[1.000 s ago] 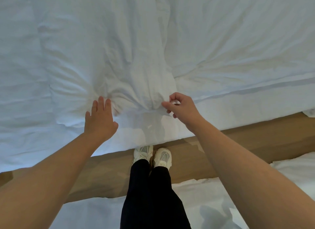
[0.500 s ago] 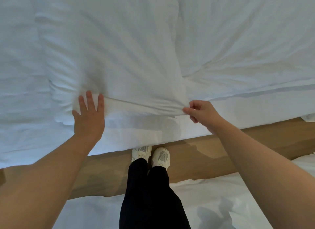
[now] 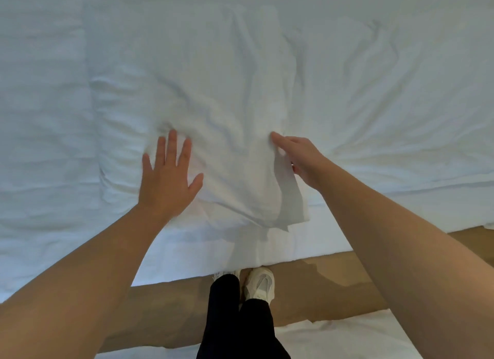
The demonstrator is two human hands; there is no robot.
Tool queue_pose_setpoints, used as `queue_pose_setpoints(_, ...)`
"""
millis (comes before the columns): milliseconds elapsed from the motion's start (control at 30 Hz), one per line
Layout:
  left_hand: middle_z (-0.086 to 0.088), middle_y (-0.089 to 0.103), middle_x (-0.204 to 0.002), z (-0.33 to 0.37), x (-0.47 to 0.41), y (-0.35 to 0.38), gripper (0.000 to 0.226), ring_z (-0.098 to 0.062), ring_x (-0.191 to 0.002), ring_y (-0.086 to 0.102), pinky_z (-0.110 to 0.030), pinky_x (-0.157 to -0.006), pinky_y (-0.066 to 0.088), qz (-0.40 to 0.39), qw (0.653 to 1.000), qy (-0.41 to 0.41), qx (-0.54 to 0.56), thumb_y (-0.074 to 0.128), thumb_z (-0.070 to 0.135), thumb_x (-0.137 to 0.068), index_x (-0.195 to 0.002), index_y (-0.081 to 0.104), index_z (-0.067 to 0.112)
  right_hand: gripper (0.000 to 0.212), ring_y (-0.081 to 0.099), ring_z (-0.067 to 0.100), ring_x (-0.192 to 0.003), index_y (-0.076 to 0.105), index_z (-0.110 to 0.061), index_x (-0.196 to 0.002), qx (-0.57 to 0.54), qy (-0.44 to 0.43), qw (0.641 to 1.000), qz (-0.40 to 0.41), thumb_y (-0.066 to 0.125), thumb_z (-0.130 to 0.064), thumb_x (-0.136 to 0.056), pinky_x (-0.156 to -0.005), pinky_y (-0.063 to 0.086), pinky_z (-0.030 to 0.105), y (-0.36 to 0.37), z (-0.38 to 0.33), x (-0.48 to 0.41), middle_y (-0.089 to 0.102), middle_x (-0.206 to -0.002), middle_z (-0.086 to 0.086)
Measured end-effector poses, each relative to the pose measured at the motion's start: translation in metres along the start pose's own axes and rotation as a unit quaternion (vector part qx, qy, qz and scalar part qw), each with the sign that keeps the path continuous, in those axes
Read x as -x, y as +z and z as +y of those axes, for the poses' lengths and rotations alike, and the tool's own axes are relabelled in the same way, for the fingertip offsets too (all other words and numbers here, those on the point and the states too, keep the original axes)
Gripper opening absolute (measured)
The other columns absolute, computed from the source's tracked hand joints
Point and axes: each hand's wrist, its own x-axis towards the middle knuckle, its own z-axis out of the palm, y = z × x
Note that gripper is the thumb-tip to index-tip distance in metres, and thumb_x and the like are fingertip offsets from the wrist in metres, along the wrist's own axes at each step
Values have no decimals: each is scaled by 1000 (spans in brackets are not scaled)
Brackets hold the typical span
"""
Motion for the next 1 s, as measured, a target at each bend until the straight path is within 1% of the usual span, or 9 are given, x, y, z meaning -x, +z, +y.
queue_pose_setpoints(167,-8,-19,-161,-8,-53,-9,79,-34,-148,-11,-67,-111,12,-14,999,-34,-17,8,65,-90,-154,-10,23,23,61,27,-85,64,-7,-95,-137,65,983,99,71,-28,-89,-81,52,40,-11,-2,-26,64,-98,16)
queue_pose_setpoints(267,-12,-16,-161,-15,-70,-10,85,-37,-148,-9,-68,-111,13,-9,999,-42,-16,1,67,-85,-155,-7,20,29,68,24,-85,66,-6,-106,-176,134,975,27,66,-32,-92,-83,58,37,-11,-5,-34,69,-104,11)
queue_pose_setpoints(367,-16,-5,-162,-19,-92,-21,85,-36,-148,0,-67,-111,15,27,999,-21,-11,6,64,-87,-156,4,15,48,69,22,-100,66,-12,-121,-240,102,964,-51,60,-48,-91,-86,55,36,-11,-47,-62,71,-113,6)
queue_pose_setpoints(433,-17,1,-162,-21,-115,-30,82,-35,-149,4,-67,-111,14,58,998,4,-24,11,61,-89,-155,9,13,46,68,24,-107,65,-12,-123,-255,73,964,-31,58,-47,-93,-93,52,40,-13,-83,-95,70,-117,7)
queue_pose_setpoints(600,-13,-3,-162,-26,-166,-40,78,-32,-149,-2,-70,-110,10,87,996,-5,-36,13,60,-91,-156,5,18,29,67,23,-101,66,-5,-105,-119,55,976,172,72,-27,-87,-97,52,42,-31,-112,-160,69,-116,13)
queue_pose_setpoints(767,-14,-1,-162,-25,-199,-50,78,-34,-149,-3,-70,-110,8,121,992,1,-35,15,60,-92,-155,6,16,59,67,22,-102,66,-19,-119,-164,32,984,55,75,-57,-75,-92,52,41,-20,-151,-187,69,-115,2)
queue_pose_setpoints(833,-13,0,-162,-27,-214,-56,76,-32,-149,-1,-71,-110,7,137,990,18,-38,17,59,-93,-155,5,18,47,65,23,-92,66,-12,-103,-127,-10,988,92,77,-49,-77,-82,51,36,-15,-178,-206,66,-105,5)
queue_pose_setpoints(933,-9,-4,-163,-31,-230,-57,76,-31,-149,-4,-71,-110,4,129,990,5,-54,10,62,-92,-155,2,22,22,58,18,-67,54,-10,-75,-41,-65,965,252,67,-22,-87,-58,45,27,-21,-188,-217,56,-75,5)
queue_pose_setpoints(1000,-7,-6,-163,-35,-231,-52,77,-31,-149,-7,-71,-110,1,121,991,-11,-60,3,64,-90,-155,0,24,20,61,18,-75,53,-12,-75,-51,-55,963,260,66,-22,-86,-65,49,26,-22,-175,-223,60,-80,4)
